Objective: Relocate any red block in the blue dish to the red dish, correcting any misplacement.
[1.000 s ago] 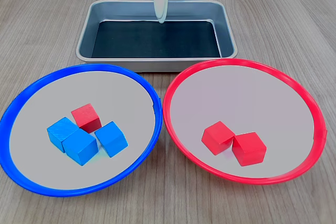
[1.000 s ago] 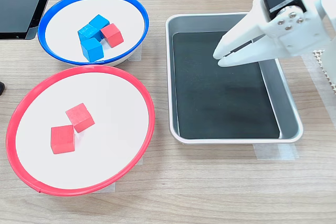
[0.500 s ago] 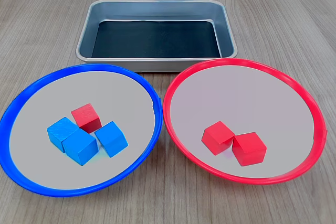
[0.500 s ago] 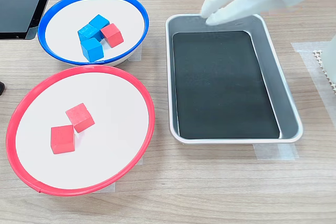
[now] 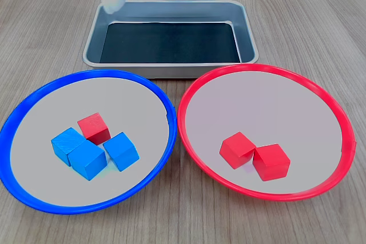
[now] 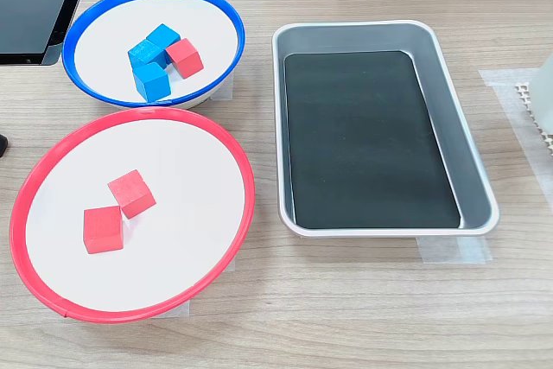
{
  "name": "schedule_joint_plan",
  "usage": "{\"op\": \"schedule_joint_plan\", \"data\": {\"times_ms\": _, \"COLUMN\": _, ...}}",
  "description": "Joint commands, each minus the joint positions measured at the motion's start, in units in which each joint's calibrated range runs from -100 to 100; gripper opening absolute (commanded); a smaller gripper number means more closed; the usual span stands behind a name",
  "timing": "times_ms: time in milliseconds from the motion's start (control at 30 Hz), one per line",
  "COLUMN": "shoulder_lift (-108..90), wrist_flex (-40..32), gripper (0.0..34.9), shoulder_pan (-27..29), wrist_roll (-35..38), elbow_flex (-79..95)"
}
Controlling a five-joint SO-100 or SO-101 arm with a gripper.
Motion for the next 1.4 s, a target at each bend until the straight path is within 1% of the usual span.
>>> {"op": "schedule_joint_plan", "data": {"times_ms": 0, "shoulder_lift": 8.82, "wrist_flex": -1.48, "gripper": 0.3, "shoulder_pan": 1.77, "wrist_roll": 2.93, "elbow_flex": -10.59}}
{"op": "schedule_joint_plan", "data": {"times_ms": 100, "shoulder_lift": 14.79, "wrist_flex": -2.80, "gripper": 0.3, "shoulder_pan": 2.72, "wrist_roll": 4.59, "elbow_flex": -14.59}}
{"op": "schedule_joint_plan", "data": {"times_ms": 167, "shoulder_lift": 18.03, "wrist_flex": -2.96, "gripper": 1.5, "shoulder_pan": 3.19, "wrist_roll": 5.08, "elbow_flex": -17.32}}
{"op": "schedule_joint_plan", "data": {"times_ms": 200, "shoulder_lift": 19.31, "wrist_flex": -2.96, "gripper": 2.2, "shoulder_pan": 3.37, "wrist_roll": 5.13, "elbow_flex": -18.42}}
{"op": "schedule_joint_plan", "data": {"times_ms": 233, "shoulder_lift": 21.10, "wrist_flex": -2.96, "gripper": 3.8, "shoulder_pan": 3.66, "wrist_roll": 5.18, "elbow_flex": -19.96}}
{"op": "schedule_joint_plan", "data": {"times_ms": 300, "shoulder_lift": 24.00, "wrist_flex": -2.96, "gripper": 5.5, "shoulder_pan": 3.84, "wrist_roll": 5.23, "elbow_flex": -22.60}}
{"op": "schedule_joint_plan", "data": {"times_ms": 400, "shoulder_lift": 28.52, "wrist_flex": -2.96, "gripper": 9.1, "shoulder_pan": 4.13, "wrist_roll": 5.52, "elbow_flex": -26.70}}
{"op": "schedule_joint_plan", "data": {"times_ms": 467, "shoulder_lift": 31.16, "wrist_flex": -2.96, "gripper": 10.0, "shoulder_pan": 4.13, "wrist_roll": 5.71, "elbow_flex": -28.79}}
{"op": "schedule_joint_plan", "data": {"times_ms": 600, "shoulder_lift": 35.17, "wrist_flex": -3.87, "gripper": 10.3, "shoulder_pan": 4.22, "wrist_roll": 6.25, "elbow_flex": -30.61}}
{"op": "schedule_joint_plan", "data": {"times_ms": 767, "shoulder_lift": 38.67, "wrist_flex": -5.77, "gripper": 12.2, "shoulder_pan": 4.60, "wrist_roll": 6.59, "elbow_flex": -30.80}}
{"op": "schedule_joint_plan", "data": {"times_ms": 1367, "shoulder_lift": 42.68, "wrist_flex": -7.09, "gripper": 13.5, "shoulder_pan": 2.72, "wrist_roll": 6.89, "elbow_flex": -31.25}}
